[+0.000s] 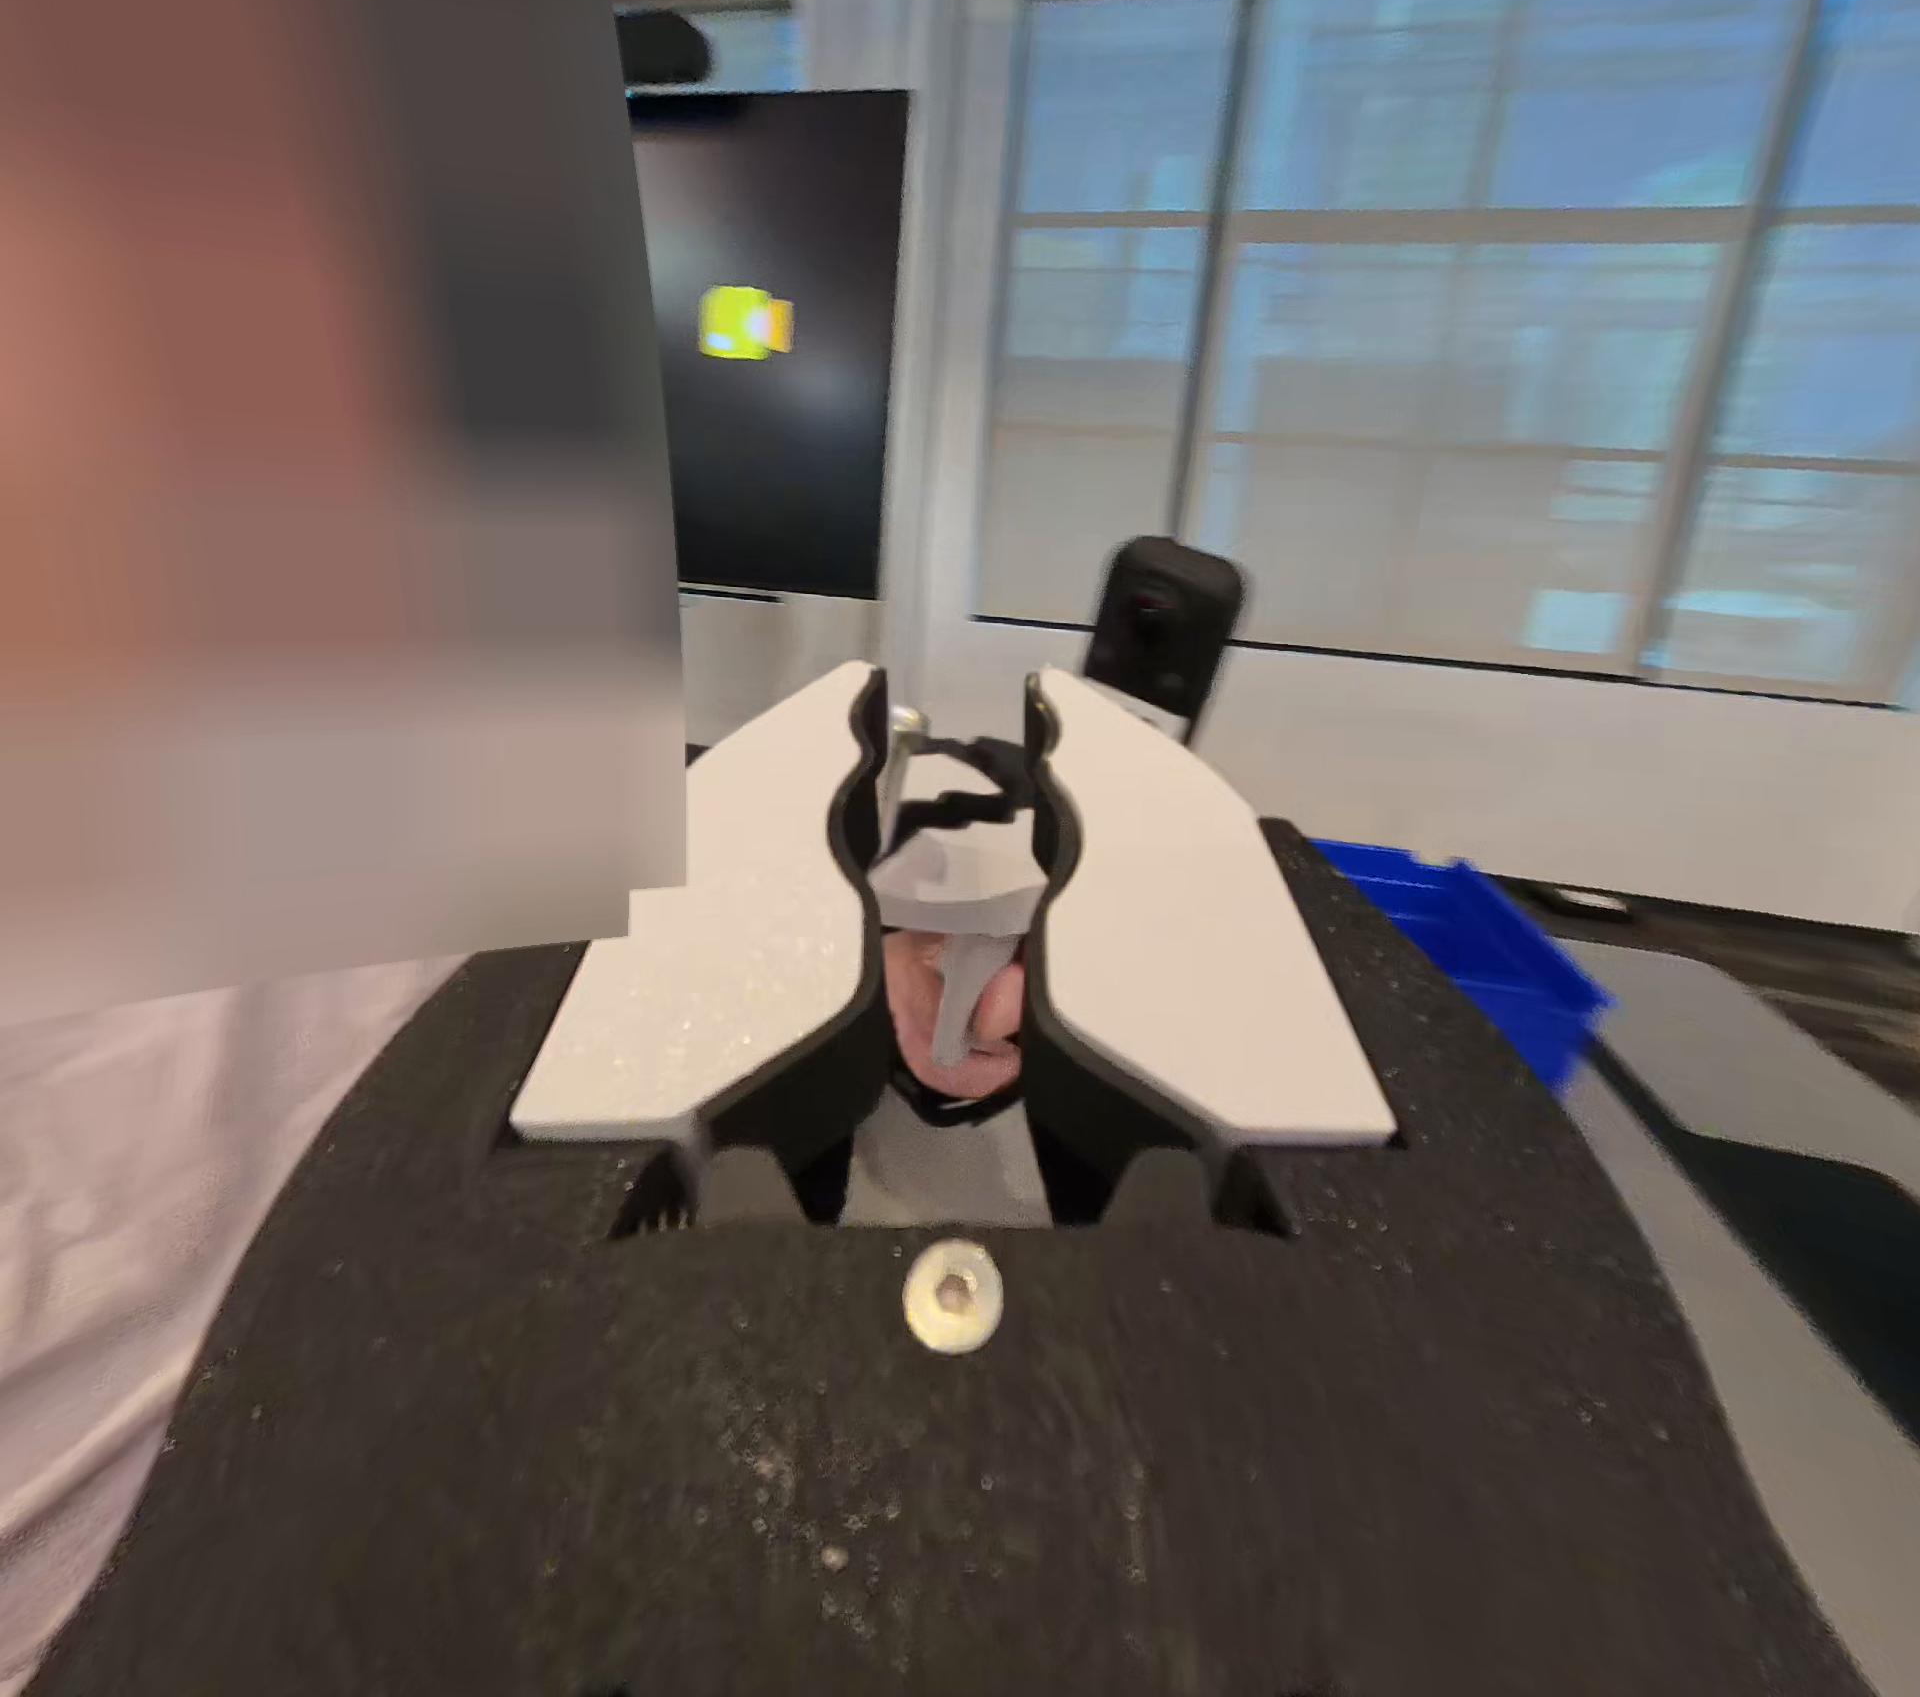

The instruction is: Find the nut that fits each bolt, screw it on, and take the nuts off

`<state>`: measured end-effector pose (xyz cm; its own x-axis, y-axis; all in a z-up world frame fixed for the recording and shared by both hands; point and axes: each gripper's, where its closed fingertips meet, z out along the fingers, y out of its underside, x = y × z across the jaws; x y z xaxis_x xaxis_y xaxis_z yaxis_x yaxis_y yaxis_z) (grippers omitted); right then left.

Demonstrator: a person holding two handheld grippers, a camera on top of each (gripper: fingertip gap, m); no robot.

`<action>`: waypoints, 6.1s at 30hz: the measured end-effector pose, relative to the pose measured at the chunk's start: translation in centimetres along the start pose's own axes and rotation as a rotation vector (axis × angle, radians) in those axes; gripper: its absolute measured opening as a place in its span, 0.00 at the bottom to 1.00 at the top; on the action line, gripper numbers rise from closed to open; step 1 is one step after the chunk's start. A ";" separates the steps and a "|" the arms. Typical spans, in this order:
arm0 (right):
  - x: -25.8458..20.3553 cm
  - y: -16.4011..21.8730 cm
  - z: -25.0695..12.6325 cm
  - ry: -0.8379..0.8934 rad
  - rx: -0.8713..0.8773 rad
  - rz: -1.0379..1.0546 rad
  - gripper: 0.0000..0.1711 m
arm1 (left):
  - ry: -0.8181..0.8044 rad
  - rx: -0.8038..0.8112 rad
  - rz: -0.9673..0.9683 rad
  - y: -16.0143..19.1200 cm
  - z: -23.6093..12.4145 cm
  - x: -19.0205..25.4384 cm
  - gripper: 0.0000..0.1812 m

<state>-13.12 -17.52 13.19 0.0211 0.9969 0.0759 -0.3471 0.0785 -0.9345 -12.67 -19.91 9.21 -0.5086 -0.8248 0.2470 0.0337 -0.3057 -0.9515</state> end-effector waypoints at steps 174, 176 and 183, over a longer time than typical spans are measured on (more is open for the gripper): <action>4.2 10.9 -39.3 1.248 -1.187 0.918 0.03 | -0.679 -0.374 0.366 -3.4 -9.2 -5.7 0.17; 3.8 12.9 -41.5 1.273 -1.275 0.991 0.03 | -0.700 -0.395 0.378 -3.6 -9.8 -5.5 0.15; 6.7 11.6 -41.1 1.311 -1.243 0.799 0.13 | -0.748 -0.407 0.302 -5.3 -13.2 -4.3 0.12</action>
<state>21.51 -9.69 -11.40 0.9808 0.1480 -0.1268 0.0954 -0.9321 -0.3493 -22.00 -8.44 10.72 0.1699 -0.9799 -0.1045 -0.3043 0.0487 -0.9513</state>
